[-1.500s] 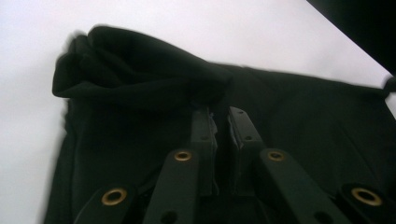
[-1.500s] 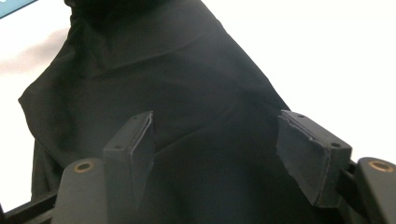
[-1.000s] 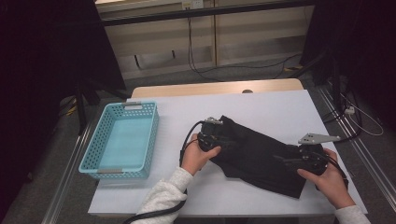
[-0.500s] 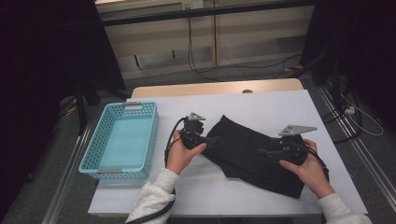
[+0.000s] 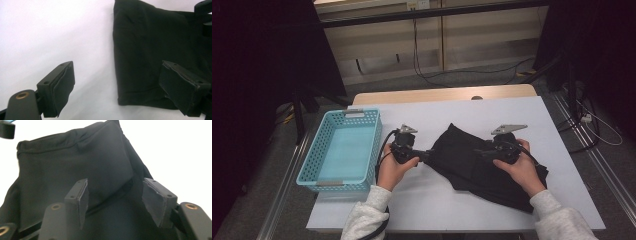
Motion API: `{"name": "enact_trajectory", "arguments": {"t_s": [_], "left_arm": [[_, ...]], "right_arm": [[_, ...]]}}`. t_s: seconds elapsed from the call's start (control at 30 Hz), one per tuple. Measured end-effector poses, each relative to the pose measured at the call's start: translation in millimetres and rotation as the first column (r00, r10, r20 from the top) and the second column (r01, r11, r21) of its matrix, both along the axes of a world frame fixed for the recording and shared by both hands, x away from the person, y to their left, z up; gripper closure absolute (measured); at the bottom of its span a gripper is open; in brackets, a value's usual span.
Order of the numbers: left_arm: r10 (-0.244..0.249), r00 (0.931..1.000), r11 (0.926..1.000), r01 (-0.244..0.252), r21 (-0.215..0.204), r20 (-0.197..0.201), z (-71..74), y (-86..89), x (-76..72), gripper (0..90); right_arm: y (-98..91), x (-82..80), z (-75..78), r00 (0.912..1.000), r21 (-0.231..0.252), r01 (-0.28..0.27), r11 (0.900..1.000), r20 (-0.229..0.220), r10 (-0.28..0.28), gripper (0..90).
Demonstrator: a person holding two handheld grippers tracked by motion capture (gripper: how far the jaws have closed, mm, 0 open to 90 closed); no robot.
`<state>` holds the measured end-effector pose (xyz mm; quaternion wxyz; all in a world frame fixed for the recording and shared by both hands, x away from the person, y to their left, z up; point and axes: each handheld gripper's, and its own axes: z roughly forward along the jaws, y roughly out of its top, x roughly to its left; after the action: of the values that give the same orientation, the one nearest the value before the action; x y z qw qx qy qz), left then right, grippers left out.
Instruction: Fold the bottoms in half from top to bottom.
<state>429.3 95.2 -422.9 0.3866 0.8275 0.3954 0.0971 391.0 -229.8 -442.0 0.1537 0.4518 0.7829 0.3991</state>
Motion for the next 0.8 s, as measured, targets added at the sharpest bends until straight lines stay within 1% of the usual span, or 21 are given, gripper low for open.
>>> {"name": "enact_trajectory", "arguments": {"t_s": [0.03,0.07,0.17,0.2,0.27,0.3,0.37,0.4,0.43,0.47,0.5,0.53,0.63,0.67,0.7,0.73,0.77,0.8], "left_arm": [[0.000,1.0000,1.0000,0.000,0.001,0.000,-0.1,0.7,-0.1,13.1],[-0.001,1.0000,1.0000,0.001,0.002,-0.005,0.0,2.3,-0.5,13.1],[0.010,0.9999,0.9999,-0.010,0.002,0.003,-0.1,2.9,-1.2,13.1],[0.007,1.0000,1.0000,-0.007,0.007,0.002,-0.5,4.0,-1.0,13.1],[0.006,1.0000,0.9999,-0.006,0.010,0.000,-0.7,4.4,-0.7,13.1],[0.009,1.0000,0.9999,-0.009,0.012,-0.002,-1.2,4.8,-0.5,13.1],[0.010,0.9999,0.9999,-0.010,0.011,0.001,-2.2,4.9,0.1,13.1],[0.013,0.9999,0.9999,-0.013,0.012,-0.003,-2.4,4.9,0.0,13.1],[0.013,0.9999,0.9998,-0.013,0.013,-0.004,-2.6,4.9,0.0,13.1],[0.015,0.9999,0.9998,-0.015,0.011,-0.005,-2.6,5.0,-0.1,13.1],[0.017,0.9998,0.9998,-0.017,0.011,-0.004,-2.6,4.9,-0.2,13.1],[0.013,0.9999,0.9998,-0.013,0.016,0.000,-2.6,5.0,-0.2,13.1],[0.011,0.9999,0.9998,-0.011,0.014,0.000,-2.9,4.1,-0.8,13.1],[0.008,1.0000,0.9998,-0.008,0.016,-0.003,-2.6,4.3,-0.8,13.1],[0.009,1.0000,0.9999,-0.009,0.014,-0.003,-2.6,4.3,-0.8,13.2],[0.015,0.9999,0.9998,-0.015,0.009,0.000,-2.6,4.0,-1.0,13.2],[0.013,0.9999,0.9998,-0.013,0.012,0.004,-2.0,4.6,-1.0,13.2],[0.014,0.9999,0.9999,-0.014,0.010,0.006,-1.4,5.0,-1.0,13.1]], "right_arm": [[1.8,2.7,-0.6,1.0000,0.004,0.004,1.0000,-0.004,-0.004,42.6],[3.8,7.0,-2.0,1.0000,-0.005,0.009,1.0000,-0.005,-0.009,43.7],[4.3,10.4,-3.9,0.9996,-0.008,0.023,0.9997,-0.014,-0.023,44.0],[4.2,13.4,-5.5,0.9994,-0.021,0.033,0.9992,-0.007,-0.033,45.5],[3.9,14.5,-6.3,0.9993,-0.015,0.037,0.9992,-0.010,-0.037,46.6],[3.3,15.7,-7.0,0.9989,-0.003,0.042,0.9991,-0.021,-0.042,47.3],[3.4,17.3,-8.3,0.9984,0.007,0.047,0.9989,-0.032,-0.047,52.1],[5.7,19.0,-11.5,0.9985,-0.004,0.034,0.9994,-0.043,-0.034,55.9],[5.7,19.0,-11.5,0.9985,-0.004,0.034,0.9994,-0.043,-0.034,55.9],[7.3,18.9,-12.8,0.9982,-0.009,0.024,0.9997,-0.054,-0.024,59.6],[10.2,18.6,-14.6,0.9981,-0.033,0.004,0.9994,-0.061,-0.006,60.3],[12.3,18.1,-15.9,0.9979,-0.058,0.002,0.9983,-0.065,-0.006,62.4],[12.5,17.4,-15.7,0.9979,-0.047,0.003,0.9989,-0.064,-0.005,74.9],[12.1,17.3,-16.1,0.9976,-0.038,-0.006,0.9993,-0.069,0.003,79.3],[11.1,17.5,-16.1,0.9968,-0.016,-0.011,0.9998,-0.079,0.010,85.0],[11.1,17.5,-16.1,0.9968,-0.016,-0.011,0.9998,-0.079,0.010,85.0],[10.4,17.3,-15.0,0.9969,-0.008,-0.011,0.9999,-0.078,0.011,87.1],[7.4,16.5,-11.0,0.9973,0.019,-0.021,0.9996,-0.071,0.022,87.8]]}}
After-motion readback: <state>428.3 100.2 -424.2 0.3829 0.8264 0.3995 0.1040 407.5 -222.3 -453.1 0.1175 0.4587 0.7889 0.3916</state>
